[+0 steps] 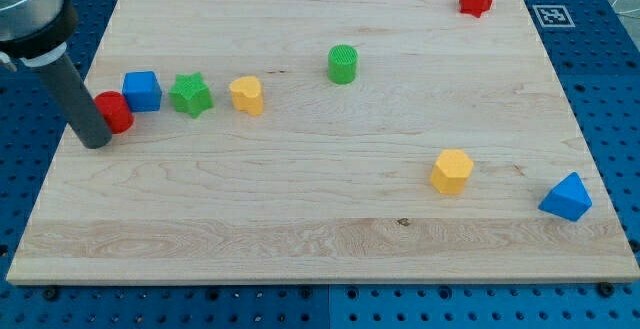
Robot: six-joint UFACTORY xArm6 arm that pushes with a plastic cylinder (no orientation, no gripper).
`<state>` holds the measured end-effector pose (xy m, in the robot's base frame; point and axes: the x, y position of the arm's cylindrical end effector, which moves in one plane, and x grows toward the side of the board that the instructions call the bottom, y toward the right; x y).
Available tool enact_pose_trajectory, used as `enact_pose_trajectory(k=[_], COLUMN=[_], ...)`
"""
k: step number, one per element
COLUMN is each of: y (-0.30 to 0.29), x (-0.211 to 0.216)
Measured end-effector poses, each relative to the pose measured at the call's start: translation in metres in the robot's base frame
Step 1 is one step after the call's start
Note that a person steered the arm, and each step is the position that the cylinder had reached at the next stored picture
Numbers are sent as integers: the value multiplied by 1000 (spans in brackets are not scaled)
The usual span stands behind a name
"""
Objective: Move the red circle towards left side of the blue cube
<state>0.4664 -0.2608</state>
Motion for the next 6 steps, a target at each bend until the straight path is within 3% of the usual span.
enact_pose_trajectory(k=[3,4,6], y=[-20,-16,50], x=[-17,36,27])
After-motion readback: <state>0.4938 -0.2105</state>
